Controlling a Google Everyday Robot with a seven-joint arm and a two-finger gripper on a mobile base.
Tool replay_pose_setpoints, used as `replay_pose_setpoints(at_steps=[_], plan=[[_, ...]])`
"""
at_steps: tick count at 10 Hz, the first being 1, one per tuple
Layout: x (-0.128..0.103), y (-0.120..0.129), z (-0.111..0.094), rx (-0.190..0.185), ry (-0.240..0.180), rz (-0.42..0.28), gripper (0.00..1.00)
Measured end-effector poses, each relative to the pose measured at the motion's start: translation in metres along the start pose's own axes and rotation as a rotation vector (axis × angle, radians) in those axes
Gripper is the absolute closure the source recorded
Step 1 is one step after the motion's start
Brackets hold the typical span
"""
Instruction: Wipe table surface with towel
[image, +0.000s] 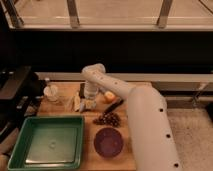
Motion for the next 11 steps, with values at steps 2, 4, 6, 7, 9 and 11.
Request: replay_pose_setpoints(at_steps=[2,4,6,7,9,11], plan=[[-0.006,0.010,0.002,-0.020,0.010,0.003,1.00],[0.001,0.019,0.001,-0.036,0.039,0.020,1.00],[0.030,0.023,-0.005,-0.042,0.070,0.055,1.00],[0.056,0.022,-0.011,-0.040,0.088,0.072,1.00],[0.089,0.014,-0.021,-0.029,0.108,0.081,1.00],[0.103,-0.001,-0.028,-0.008,0.110,0.072,1.00]])
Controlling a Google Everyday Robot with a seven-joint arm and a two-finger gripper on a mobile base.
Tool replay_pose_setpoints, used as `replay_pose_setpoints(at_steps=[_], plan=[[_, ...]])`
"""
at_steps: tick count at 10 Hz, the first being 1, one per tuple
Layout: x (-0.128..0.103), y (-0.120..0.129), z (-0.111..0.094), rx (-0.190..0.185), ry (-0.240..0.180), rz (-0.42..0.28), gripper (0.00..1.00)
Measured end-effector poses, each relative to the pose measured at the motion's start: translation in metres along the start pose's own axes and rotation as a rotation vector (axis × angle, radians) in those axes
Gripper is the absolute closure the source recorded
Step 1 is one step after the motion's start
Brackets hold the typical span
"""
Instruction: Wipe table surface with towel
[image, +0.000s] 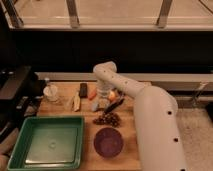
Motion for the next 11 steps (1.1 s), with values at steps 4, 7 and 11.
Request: replay_pose_setpoints(at_steps=[4,7,11], plan=[[-0.032,-0.023,-0.003,0.034,-0.041,-0.047,1.00],[-0.094,-0.029,0.001,0.043,-0.094,-0.105,1.00],[-0.114,-0.009,0.005,0.016,-0.116,-0.080,1.00]])
